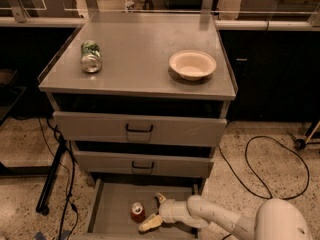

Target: Pick coke can from bottom drawer and place on counter

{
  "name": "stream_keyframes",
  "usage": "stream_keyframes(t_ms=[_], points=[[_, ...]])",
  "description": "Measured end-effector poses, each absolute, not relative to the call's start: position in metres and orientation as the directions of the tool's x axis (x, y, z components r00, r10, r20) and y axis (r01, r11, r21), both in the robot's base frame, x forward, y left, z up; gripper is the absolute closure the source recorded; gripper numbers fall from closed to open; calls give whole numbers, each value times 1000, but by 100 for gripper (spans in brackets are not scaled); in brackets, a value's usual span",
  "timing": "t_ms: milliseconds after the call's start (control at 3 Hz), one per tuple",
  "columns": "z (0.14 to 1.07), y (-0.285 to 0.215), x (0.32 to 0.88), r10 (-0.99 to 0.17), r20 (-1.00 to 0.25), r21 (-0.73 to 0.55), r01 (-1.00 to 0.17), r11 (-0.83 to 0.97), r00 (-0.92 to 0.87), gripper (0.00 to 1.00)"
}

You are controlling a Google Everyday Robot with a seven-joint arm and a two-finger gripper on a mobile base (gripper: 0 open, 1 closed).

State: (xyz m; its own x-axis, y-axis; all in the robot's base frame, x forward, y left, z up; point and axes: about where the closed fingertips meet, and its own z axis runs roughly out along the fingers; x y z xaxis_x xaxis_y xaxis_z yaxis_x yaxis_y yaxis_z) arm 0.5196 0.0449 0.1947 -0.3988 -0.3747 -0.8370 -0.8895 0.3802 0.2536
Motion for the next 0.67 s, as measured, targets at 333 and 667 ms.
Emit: stream_keyframes(t_ms=[333,667], points=[[176,56,514,-346,-841,279,-881,381,-416,0],[164,71,523,-318,-851,290,-880,376,-417,0]])
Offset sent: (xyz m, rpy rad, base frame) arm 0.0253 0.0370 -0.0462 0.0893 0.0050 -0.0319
